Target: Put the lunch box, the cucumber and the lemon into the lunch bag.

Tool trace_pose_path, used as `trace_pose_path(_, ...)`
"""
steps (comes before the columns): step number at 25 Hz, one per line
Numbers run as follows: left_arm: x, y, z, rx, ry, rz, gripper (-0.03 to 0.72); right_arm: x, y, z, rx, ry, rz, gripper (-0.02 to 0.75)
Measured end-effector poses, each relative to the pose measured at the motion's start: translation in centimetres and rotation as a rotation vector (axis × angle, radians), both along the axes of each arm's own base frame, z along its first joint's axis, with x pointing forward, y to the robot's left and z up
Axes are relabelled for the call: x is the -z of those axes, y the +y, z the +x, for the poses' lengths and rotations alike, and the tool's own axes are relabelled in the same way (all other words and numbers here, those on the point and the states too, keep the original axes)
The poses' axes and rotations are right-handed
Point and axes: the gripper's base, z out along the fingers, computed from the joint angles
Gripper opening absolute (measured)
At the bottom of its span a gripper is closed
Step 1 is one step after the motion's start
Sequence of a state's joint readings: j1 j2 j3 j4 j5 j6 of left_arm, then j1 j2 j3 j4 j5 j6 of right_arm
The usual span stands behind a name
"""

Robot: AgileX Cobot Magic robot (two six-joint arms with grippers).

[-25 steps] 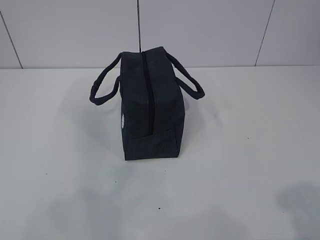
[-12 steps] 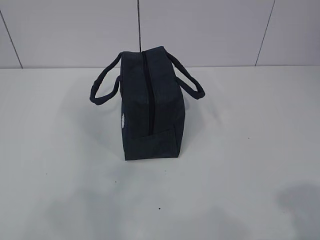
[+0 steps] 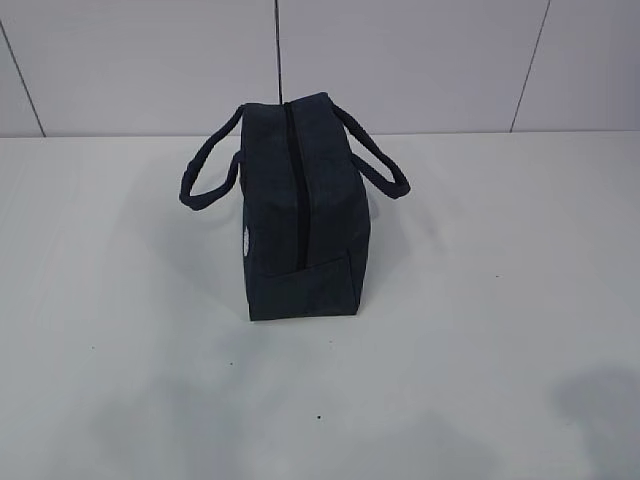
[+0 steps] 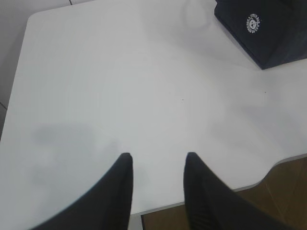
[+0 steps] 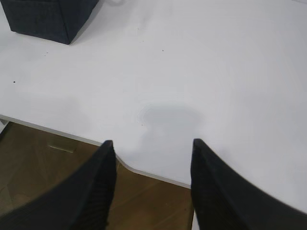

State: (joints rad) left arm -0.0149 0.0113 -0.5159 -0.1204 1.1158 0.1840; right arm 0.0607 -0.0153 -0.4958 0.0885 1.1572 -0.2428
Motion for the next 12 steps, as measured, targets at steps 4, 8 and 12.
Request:
trace_pose_path(4,0.0,0.0,0.0,0.0,0.0,0.0,0.241,0.0,0.0,0.0,0.001,0.0,0.001,0.383)
trace_pose_path(8,0.0,0.0,0.0,0.0,0.0,0.0,0.241,0.0,0.0,0.0,0.001,0.0,0.001,0.383)
trace_pose_path(12,0.0,0.0,0.0,0.0,0.0,0.0,0.241,0.0,0.0,0.0,0.001,0.0,0.001,0.383)
